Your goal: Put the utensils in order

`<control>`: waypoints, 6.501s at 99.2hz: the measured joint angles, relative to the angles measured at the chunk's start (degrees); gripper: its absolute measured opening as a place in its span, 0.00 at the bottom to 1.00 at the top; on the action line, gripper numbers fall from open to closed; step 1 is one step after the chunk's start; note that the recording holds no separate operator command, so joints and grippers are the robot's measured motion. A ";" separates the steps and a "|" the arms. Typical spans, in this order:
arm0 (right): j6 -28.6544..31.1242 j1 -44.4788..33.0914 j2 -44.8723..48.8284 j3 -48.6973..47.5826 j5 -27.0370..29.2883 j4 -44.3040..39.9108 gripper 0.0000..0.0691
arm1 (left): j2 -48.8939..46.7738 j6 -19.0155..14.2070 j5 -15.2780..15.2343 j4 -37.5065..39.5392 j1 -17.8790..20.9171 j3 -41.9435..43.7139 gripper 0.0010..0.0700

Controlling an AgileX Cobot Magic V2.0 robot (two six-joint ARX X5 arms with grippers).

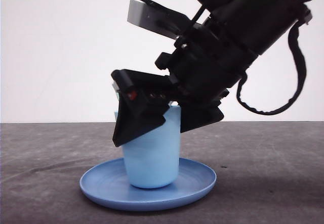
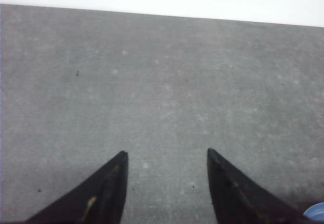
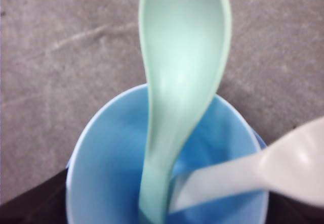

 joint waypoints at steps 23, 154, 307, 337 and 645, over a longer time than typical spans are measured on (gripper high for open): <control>1.01 0.26 0.00 0.00 0.00 0.11 0.84 | 0.00 0.00 0.00 0.00 0.00 0.00 0.41; -1.77 -43.85 -41.42 6.64 -5.77 -60.78 0.93 | 0.00 0.04 0.00 -2.16 0.00 0.00 0.41; -2.56 -44.06 -41.42 6.64 -4.28 -53.02 0.00 | -4.85 2.38 -0.07 -4.39 -0.02 -2.34 0.01; -2.56 -44.11 -41.42 6.64 -4.28 -48.76 0.00 | -22.75 2.82 -0.98 6.64 -0.02 -21.75 0.01; -5.42 -50.36 -85.22 -37.29 -2.71 -19.10 0.00 | -31.52 2.78 0.24 22.21 1.79 -40.52 0.00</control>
